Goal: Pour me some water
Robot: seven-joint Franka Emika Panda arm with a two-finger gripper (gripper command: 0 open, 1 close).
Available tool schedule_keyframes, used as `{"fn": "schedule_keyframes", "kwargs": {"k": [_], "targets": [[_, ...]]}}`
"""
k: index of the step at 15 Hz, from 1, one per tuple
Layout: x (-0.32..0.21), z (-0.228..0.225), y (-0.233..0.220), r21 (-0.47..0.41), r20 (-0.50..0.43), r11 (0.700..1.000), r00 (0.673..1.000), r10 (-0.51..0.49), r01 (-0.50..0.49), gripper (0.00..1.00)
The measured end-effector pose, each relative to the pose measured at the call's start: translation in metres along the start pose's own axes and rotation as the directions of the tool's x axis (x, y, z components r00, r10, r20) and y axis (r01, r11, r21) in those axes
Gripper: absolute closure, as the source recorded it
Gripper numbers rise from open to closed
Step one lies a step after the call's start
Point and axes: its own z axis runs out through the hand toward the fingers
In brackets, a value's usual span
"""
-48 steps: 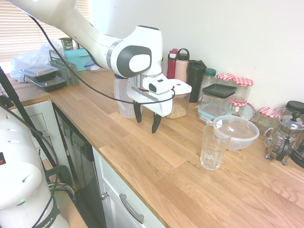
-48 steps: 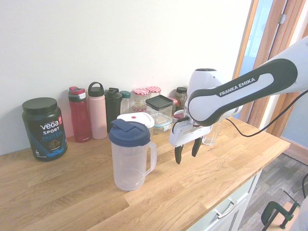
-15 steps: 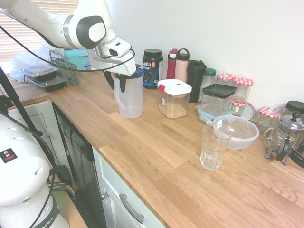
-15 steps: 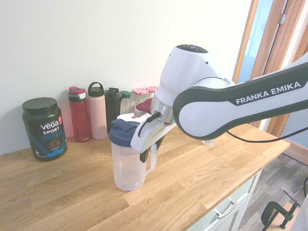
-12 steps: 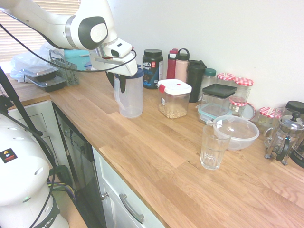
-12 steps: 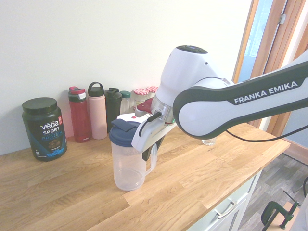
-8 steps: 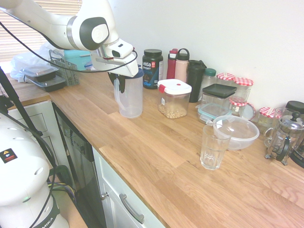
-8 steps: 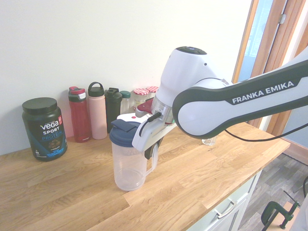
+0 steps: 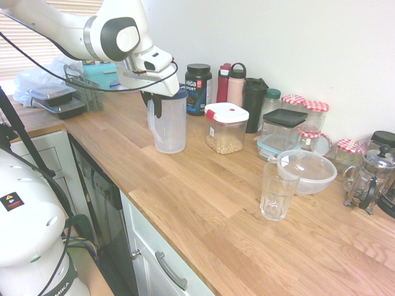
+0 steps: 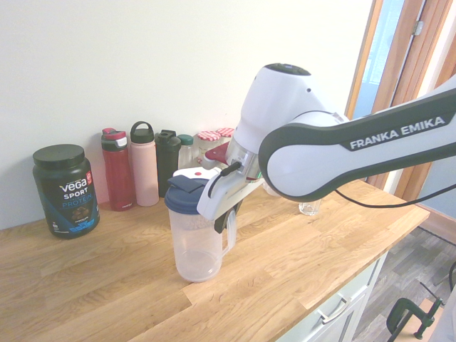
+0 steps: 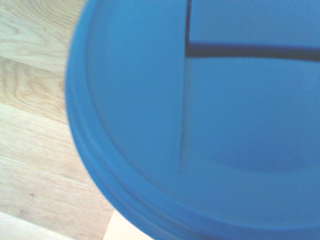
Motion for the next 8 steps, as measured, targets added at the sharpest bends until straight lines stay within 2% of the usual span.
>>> {"fn": "schedule_keyframes", "kwargs": {"k": [4,8], "targets": [[-0.017,-0.064,0.026,0.003,-0.005,0.994,0.994,-0.108,0.108,1.00],[-0.004,-0.108,0.089,0.012,0.050,0.974,0.973,-0.225,0.225,1.00]]}}
